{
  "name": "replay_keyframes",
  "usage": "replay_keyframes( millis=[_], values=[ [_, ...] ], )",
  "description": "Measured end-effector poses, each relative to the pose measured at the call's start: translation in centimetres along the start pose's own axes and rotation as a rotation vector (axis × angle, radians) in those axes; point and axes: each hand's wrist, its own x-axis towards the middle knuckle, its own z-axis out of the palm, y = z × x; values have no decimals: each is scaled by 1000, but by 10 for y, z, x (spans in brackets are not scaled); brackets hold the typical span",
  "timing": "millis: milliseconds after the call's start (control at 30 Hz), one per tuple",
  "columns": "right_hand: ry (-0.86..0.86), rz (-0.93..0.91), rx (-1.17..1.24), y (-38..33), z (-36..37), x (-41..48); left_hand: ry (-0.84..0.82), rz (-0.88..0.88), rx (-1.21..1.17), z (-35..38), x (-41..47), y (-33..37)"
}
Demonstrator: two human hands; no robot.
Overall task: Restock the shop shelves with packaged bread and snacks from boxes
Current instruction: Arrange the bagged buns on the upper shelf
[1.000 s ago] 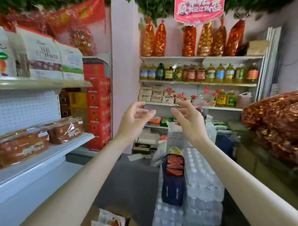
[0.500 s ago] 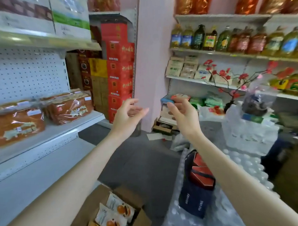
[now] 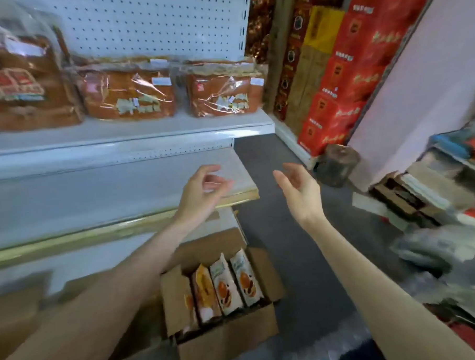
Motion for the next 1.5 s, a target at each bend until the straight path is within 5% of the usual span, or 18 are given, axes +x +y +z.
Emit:
replay_keyframes(
  millis=[300, 833, 1500],
  values=[
    [-288, 161, 34, 110, 96, 41, 184, -326, 64, 14, 11, -116],
    [-576, 448, -110, 334, 242, 46, 166, -807, -58, 76, 20, -379],
    [-524, 626, -308, 628, 292, 37, 104, -1097, -7, 231, 23, -612]
  ],
)
